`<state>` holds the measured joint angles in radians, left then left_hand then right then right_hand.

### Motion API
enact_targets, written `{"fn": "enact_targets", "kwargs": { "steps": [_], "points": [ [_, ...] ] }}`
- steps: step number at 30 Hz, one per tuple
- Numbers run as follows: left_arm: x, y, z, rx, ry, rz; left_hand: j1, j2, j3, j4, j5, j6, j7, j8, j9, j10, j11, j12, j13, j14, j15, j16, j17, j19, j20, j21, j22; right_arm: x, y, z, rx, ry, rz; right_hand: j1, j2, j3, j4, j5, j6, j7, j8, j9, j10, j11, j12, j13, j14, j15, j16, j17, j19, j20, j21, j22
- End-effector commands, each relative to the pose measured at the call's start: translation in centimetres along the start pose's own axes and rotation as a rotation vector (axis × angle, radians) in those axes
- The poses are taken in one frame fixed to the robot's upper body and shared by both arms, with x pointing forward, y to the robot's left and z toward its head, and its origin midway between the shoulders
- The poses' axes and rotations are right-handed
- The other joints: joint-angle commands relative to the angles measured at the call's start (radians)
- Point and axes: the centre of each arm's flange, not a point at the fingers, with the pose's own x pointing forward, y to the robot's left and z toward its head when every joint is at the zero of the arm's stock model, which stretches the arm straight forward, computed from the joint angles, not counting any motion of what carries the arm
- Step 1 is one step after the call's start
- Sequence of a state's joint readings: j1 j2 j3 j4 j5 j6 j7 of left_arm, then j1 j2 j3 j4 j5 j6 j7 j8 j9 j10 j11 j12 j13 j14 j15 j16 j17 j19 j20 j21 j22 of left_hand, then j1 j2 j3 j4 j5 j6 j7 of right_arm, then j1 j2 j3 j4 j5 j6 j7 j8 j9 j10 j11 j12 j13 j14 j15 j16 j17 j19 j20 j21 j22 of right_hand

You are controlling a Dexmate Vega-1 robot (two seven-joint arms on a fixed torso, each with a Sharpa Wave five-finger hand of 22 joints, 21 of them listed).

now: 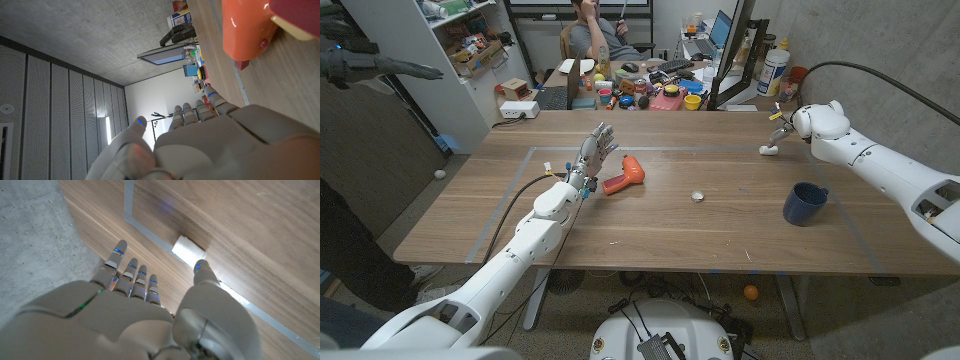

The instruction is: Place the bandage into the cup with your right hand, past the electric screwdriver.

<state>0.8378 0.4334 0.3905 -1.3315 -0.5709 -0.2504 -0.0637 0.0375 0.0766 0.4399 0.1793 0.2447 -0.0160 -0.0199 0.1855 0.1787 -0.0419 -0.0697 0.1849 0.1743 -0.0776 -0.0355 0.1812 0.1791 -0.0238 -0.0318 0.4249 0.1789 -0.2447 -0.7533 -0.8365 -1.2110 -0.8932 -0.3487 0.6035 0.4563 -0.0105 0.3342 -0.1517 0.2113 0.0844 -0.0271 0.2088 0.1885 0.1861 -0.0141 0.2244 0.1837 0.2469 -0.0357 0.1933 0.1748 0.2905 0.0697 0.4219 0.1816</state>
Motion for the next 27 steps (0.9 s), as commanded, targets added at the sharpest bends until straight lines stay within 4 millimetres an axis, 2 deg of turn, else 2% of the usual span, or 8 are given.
{"fn": "enact_targets", "kwargs": {
  "steps": [1,9,19,27],
  "points": [
    [0.0,0.0,-0.1,0.002,0.006,0.003,-0.007,0.086,0.003,0.002,0.005,0.006,0.001,0.003,0.003,0.004,-0.001,0.006,0.005,-0.007,-0.007,0.004,0.001,0.005,-0.048,-0.002,0.005,1.3,0.6,0.7,-0.026,0.001,0.030,0.008,0.005,0.004,-0.002,0.007,0.011,0.000,0.003,0.002,0.010,-0.003,0.003,0.006,0.011,-0.024,0.002,0.003,0.011,-0.003,0.001,0.000],
    [0.3,-0.2,0.0,0.004,0.009,-0.006,-0.007,0.086,0.003,0.002,0.005,0.006,0.001,0.004,0.003,0.003,-0.001,0.006,0.005,-0.007,-0.006,0.004,0.001,0.006,-0.048,-0.003,0.005,1.6,1.2,0.9,-0.032,0.003,0.035,0.022,0.010,0.007,-0.003,0.008,0.037,0.002,0.011,0.002,0.025,-0.008,0.007,0.006,0.022,-0.036,0.002,0.002,0.021,-0.003,0.000,0.000],
    [0.3,-0.2,0.0,0.007,0.012,-0.007,-0.008,0.085,0.003,0.002,0.005,0.007,0.002,0.004,0.003,0.002,-0.001,0.006,0.005,-0.008,-0.007,0.004,0.001,0.007,-0.048,-0.004,0.006,1.9,1.8,1.0,-0.045,0.013,0.050,0.057,0.016,0.018,-0.009,0.013,0.081,0.007,0.022,0.003,0.066,-0.012,0.017,0.006,0.070,-0.060,0.008,0.001,0.054,-0.014,0.003,0.000],
    [0.4,-0.2,0.1,0.011,0.015,-0.006,-0.008,0.085,0.002,0.002,0.005,0.006,0.002,0.004,0.003,0.002,-0.001,0.006,0.005,-0.008,-0.007,0.004,0.001,0.007,-0.048,-0.005,0.006,2.4,2.2,1.6,-0.061,0.001,0.064,0.074,0.031,0.029,-0.007,0.016,0.103,-0.010,0.026,0.003,0.084,-0.011,0.020,0.006,0.086,-0.067,0.008,0.003,0.066,-0.018,0.002,0.000]
  ]
}}
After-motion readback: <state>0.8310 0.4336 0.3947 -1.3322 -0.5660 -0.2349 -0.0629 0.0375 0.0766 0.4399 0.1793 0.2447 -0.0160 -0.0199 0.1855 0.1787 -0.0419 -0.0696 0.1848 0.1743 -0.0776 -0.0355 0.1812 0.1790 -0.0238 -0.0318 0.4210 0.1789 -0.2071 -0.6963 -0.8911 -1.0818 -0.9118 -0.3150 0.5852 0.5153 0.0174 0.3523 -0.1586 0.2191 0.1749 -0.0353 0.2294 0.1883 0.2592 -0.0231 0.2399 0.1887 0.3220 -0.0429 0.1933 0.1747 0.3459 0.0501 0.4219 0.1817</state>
